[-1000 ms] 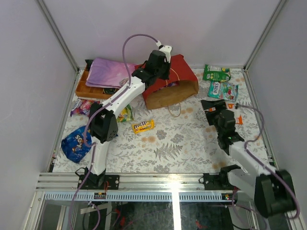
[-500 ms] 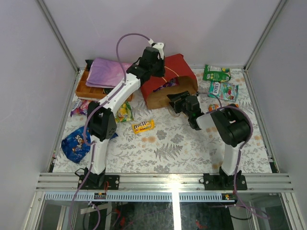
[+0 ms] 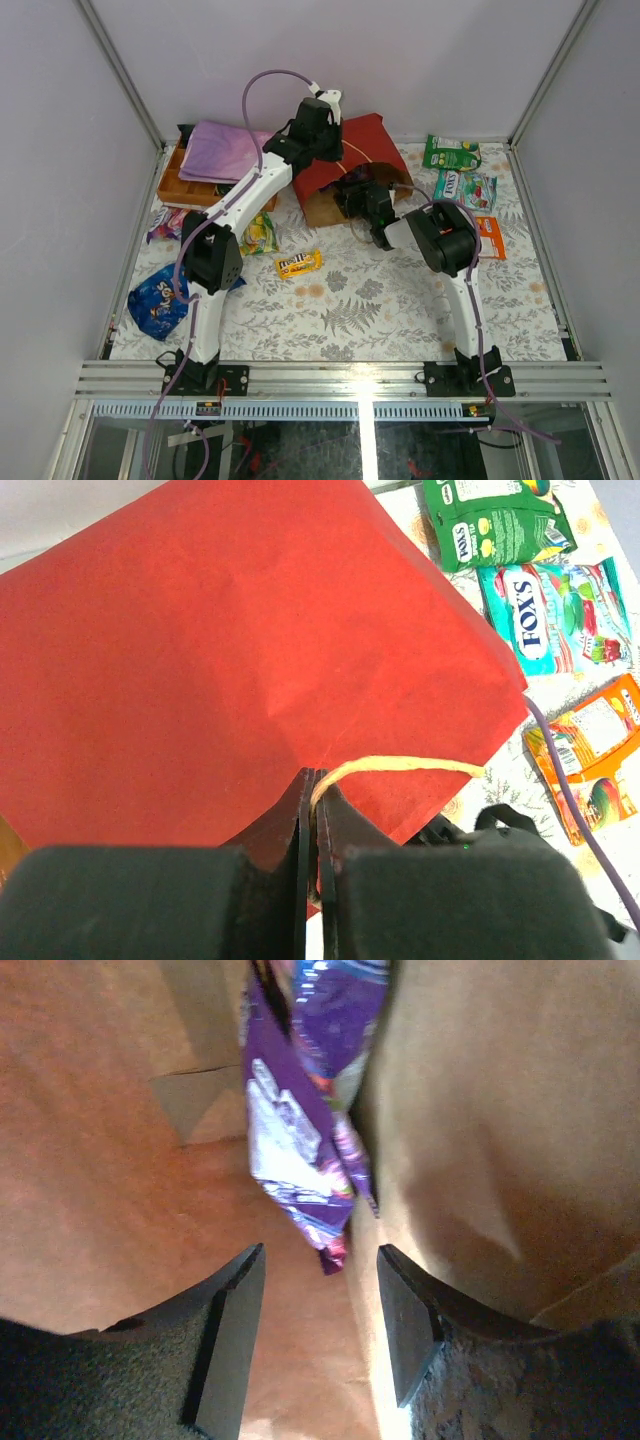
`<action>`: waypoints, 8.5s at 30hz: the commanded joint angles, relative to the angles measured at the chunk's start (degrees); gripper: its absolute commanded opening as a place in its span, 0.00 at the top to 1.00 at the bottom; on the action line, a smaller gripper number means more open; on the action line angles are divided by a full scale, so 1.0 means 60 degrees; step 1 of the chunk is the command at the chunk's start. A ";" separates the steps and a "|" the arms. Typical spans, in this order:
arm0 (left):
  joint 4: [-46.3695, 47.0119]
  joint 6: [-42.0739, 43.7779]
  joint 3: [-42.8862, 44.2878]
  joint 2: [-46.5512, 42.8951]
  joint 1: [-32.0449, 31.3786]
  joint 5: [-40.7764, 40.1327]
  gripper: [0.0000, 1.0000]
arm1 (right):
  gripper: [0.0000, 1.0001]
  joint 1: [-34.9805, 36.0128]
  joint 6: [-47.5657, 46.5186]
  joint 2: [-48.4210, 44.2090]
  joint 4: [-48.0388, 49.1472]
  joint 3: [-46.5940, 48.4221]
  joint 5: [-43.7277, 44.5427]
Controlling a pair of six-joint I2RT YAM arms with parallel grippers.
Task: Take the snacks out of the paper bag
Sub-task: Take out the snack from the paper bag, then place the snack at the center of the board, then take out the snack from the paper bag.
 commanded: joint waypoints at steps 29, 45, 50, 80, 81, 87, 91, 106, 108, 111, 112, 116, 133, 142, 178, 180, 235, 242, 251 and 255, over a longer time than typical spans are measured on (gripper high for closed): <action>-0.0029 0.0174 -0.0168 -0.0414 0.0066 0.0186 1.00 | 0.61 0.0057 -0.0852 0.2067 -0.2717 0.4477 0.1267; -0.0138 0.0160 -0.0065 -0.0427 0.0165 0.0095 1.00 | 1.00 0.0079 -0.1401 -0.0114 -0.0487 0.1897 0.1501; -0.0161 0.0108 -0.0161 -0.0500 0.0243 0.0014 1.00 | 1.00 0.0067 -0.1972 -0.1602 0.0165 0.0131 0.1056; 0.0319 0.0041 -0.1736 -0.0948 0.0345 -0.0191 1.00 | 1.00 0.0055 -0.5815 -1.7306 -1.0928 -0.9341 -0.1819; 0.0346 0.0033 -0.1768 -0.0939 0.0344 -0.0190 1.00 | 1.00 0.0058 -0.5785 -1.7231 -1.1107 -0.9372 -0.2182; 0.0381 0.0072 -0.1880 -0.0895 0.0340 -0.0256 1.00 | 1.00 0.0069 -0.7039 -1.5739 -1.2489 -0.8471 -0.3351; 0.0395 0.0103 -0.1923 -0.0852 0.0342 -0.0292 1.00 | 1.00 0.0083 -0.8121 -1.4406 -1.3086 -0.7627 -0.3411; 0.0309 0.0165 -0.1903 -0.0886 0.0370 -0.0301 1.00 | 1.00 0.1992 -0.7935 -1.0985 -1.0623 -0.6328 -0.2232; 0.0309 0.0150 -0.1899 -0.0909 0.0373 -0.0292 1.00 | 1.00 0.2217 -0.7486 -1.0582 -0.9763 -0.6333 -0.1840; 0.0259 0.0149 -0.1882 -0.0926 0.0373 -0.0282 1.00 | 1.00 0.2663 -0.6703 -0.9892 -0.8411 -0.6251 -0.1113; 0.0239 0.0156 -0.1889 -0.0941 0.0373 -0.0278 1.00 | 1.00 0.2841 -0.6518 -0.9658 -0.8057 -0.6157 -0.0792; 0.0186 0.0191 -0.1896 -0.1001 0.0373 -0.0284 1.00 | 1.00 0.3431 -0.6083 -0.8506 -0.6976 -0.5441 0.0013; -0.0014 0.0458 -0.1966 -0.1089 0.0403 -0.0395 1.00 | 0.68 0.4815 -0.4598 -0.5757 -0.4669 -0.4236 0.0410; -0.0011 0.0368 -0.2038 -0.1247 0.0424 -0.0311 1.00 | 0.07 0.4522 -0.6477 -0.9280 -0.6839 -0.4932 0.2773; 0.0548 -0.0802 -0.1792 -0.1668 0.0035 0.1306 1.00 | 0.39 0.0563 0.0141 -0.0504 0.0604 -0.0725 0.2538; 0.0543 -0.0789 -0.1800 -0.1672 -0.0029 0.1294 1.00 | 0.37 0.0554 0.0144 -0.0457 -0.0360 -0.0251 0.2814; 0.0361 -0.0877 -0.1464 -0.1301 -0.0209 0.0887 1.00 | 1.00 0.0635 -0.2914 -0.7311 -0.1428 -0.5208 -0.0003; 0.0368 -0.0819 -0.1504 -0.1197 -0.0195 0.0604 1.00 | 1.00 0.0670 -0.3829 -1.0957 -0.3211 -0.7305 -0.0124; 0.0249 -0.0833 -0.1414 -0.1049 -0.0109 0.0298 1.00 | 1.00 0.0655 -0.5861 -1.4270 -0.7005 -0.8377 -0.3101; 0.0292 -0.0858 -0.1619 -0.1093 -0.0068 0.0177 1.00 | 1.00 0.0663 -0.6359 -1.5236 -0.8486 -0.8702 -0.3674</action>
